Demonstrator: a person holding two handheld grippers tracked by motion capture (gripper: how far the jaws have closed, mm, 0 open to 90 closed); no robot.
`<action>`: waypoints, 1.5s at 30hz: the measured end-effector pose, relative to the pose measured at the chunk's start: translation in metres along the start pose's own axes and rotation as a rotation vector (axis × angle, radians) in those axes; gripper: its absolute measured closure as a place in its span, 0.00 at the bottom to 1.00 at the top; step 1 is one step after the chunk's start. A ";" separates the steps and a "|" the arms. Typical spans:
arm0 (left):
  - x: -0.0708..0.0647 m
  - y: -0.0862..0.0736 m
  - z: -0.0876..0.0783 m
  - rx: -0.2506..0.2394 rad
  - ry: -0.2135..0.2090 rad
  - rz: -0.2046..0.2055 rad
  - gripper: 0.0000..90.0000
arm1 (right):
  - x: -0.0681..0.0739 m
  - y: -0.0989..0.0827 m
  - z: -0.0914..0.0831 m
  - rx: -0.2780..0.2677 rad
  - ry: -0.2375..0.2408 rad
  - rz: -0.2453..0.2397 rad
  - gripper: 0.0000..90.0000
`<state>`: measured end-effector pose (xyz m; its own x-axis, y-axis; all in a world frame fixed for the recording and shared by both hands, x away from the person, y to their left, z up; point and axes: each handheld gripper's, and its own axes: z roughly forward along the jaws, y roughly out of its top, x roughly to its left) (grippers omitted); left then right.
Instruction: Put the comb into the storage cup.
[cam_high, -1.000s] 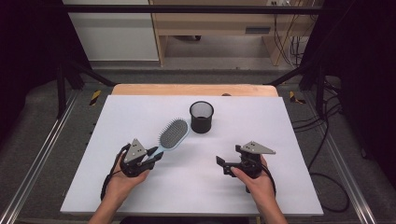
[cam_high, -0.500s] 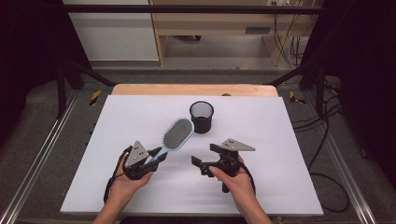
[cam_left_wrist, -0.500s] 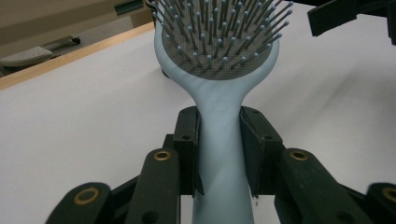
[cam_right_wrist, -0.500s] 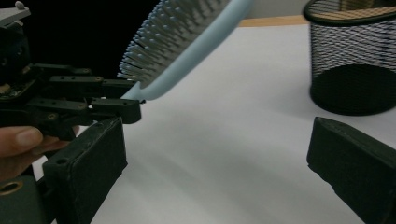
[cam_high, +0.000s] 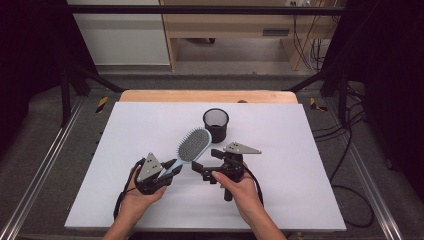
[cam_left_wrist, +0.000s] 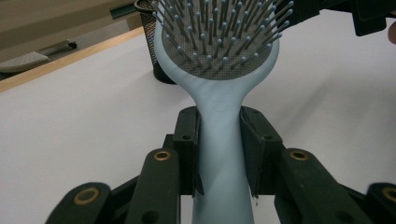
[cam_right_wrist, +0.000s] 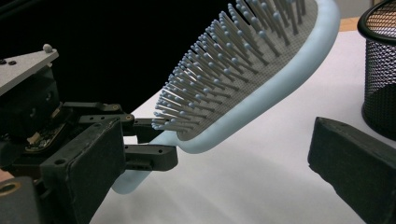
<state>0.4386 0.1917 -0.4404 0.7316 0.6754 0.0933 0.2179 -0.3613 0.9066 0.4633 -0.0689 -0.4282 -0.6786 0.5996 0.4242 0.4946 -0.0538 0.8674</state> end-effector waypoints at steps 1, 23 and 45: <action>0.000 0.000 0.000 -0.003 0.001 0.001 0.77 | 0.000 0.000 0.001 -0.001 0.004 0.006 0.05; -0.004 0.004 -0.004 -0.051 0.023 0.021 0.77 | 0.007 0.010 0.011 -0.031 0.053 0.051 0.05; -0.012 0.007 -0.006 -0.098 0.022 0.040 0.77 | 0.007 0.026 0.025 -0.082 0.073 0.113 0.29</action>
<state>0.4277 0.1848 -0.4324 0.7242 0.6756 0.1385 0.1232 -0.3244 0.9379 0.4844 -0.0461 -0.4093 -0.6607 0.5263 0.5353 0.5258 -0.1846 0.8303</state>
